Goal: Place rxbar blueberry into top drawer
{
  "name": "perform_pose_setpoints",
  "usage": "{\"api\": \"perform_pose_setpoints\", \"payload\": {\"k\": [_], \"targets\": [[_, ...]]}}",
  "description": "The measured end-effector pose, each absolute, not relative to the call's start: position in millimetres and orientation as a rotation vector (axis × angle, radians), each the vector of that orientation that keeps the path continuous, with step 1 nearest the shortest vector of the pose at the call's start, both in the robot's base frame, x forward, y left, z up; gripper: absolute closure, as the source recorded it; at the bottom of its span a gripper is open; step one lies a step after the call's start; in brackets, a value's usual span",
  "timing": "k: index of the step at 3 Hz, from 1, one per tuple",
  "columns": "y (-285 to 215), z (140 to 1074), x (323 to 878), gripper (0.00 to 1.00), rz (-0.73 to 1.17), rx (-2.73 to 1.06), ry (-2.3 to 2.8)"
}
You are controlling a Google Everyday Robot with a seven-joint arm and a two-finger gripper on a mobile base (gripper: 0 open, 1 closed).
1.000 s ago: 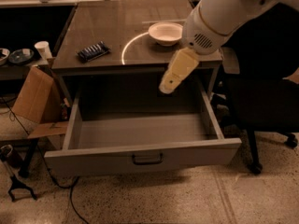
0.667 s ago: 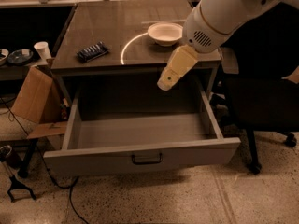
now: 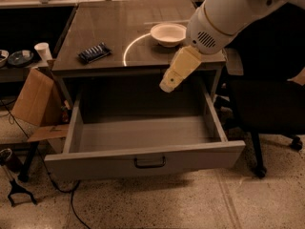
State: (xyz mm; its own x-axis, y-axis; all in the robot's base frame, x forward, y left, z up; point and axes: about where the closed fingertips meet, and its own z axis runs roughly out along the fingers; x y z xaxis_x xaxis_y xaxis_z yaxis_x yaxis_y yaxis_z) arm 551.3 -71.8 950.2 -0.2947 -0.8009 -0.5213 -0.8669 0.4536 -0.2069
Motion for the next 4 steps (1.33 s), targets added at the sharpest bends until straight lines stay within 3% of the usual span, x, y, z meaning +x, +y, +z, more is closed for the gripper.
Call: {"api": "perform_pose_setpoints", "payload": {"k": [1, 4], "targets": [[-44.6, 943.5, 567.2, 0.00, 0.178, -1.356, 2.113], [113.7, 929.7, 656.1, 0.00, 0.378, -1.265, 1.952]]}}
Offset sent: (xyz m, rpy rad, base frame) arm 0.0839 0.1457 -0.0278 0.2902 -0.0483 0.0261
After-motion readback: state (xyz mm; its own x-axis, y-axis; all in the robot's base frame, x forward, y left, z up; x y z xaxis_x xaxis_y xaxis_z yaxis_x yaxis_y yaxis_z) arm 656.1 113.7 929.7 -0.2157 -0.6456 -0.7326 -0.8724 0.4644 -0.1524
